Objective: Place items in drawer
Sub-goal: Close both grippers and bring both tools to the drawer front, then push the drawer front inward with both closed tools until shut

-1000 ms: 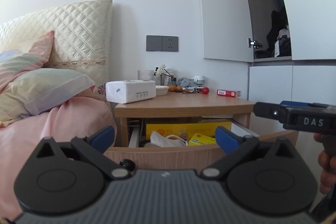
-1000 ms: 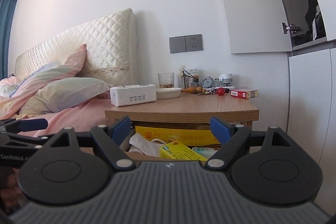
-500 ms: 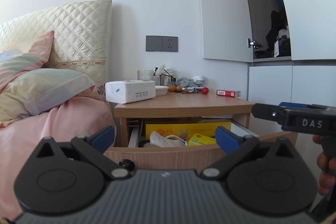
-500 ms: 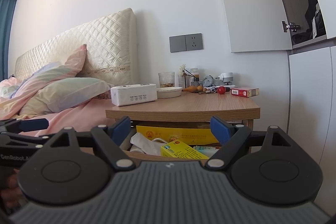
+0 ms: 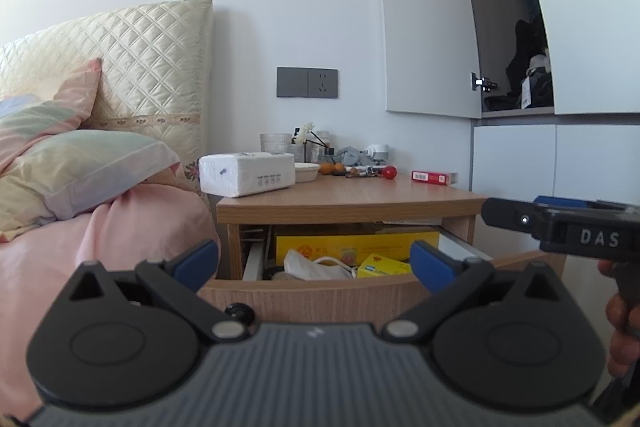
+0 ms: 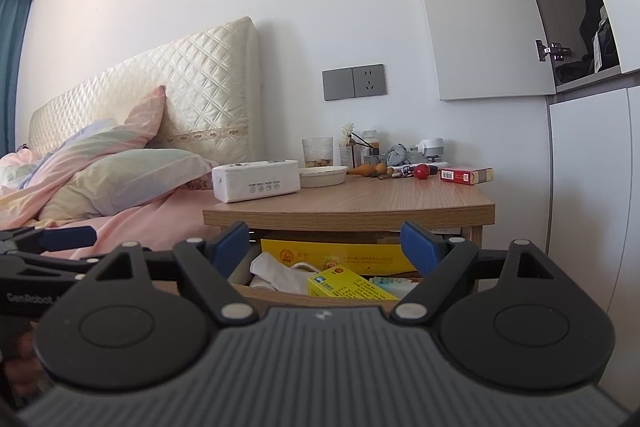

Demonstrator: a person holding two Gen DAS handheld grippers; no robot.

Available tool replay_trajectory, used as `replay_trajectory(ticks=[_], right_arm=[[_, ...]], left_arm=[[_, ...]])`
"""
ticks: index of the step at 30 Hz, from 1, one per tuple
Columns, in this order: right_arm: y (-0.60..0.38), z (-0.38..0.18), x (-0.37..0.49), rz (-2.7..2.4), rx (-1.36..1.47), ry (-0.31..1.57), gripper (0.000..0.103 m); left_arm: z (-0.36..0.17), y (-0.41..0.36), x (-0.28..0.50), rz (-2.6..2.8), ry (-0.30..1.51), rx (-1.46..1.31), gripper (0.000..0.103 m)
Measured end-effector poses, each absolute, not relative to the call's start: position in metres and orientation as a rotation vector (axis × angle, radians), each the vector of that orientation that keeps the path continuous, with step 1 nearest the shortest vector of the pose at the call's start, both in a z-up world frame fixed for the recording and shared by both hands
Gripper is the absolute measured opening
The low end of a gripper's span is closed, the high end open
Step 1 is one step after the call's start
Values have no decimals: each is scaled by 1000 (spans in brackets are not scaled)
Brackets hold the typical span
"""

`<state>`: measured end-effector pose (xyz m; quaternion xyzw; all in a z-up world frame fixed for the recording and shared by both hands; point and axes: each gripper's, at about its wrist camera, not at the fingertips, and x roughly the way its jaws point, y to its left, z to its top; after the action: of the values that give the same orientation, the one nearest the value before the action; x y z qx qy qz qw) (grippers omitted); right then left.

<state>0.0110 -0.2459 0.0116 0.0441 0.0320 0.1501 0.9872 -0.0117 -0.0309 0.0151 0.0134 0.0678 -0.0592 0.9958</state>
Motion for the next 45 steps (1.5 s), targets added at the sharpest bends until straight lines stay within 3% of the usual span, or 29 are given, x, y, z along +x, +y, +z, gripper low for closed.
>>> replay_trajectory(ticks=[30,33,40,41,45], right_arm=[[-246,2,6,319,141,120,84],[-245,1,6,321,143,125,84],[-246,-1,7,328,170,143,65],[-247,-2,9,335,180,155,55],[-248,-5,11,330,201,180,37]], left_arm=[[12,-42,-15,-165,118,45,103],[11,-44,-14,-168,120,51,97],[9,-50,-14,-158,122,65,75],[9,-50,-15,-156,118,65,73],[9,-51,-17,-155,113,64,60]])
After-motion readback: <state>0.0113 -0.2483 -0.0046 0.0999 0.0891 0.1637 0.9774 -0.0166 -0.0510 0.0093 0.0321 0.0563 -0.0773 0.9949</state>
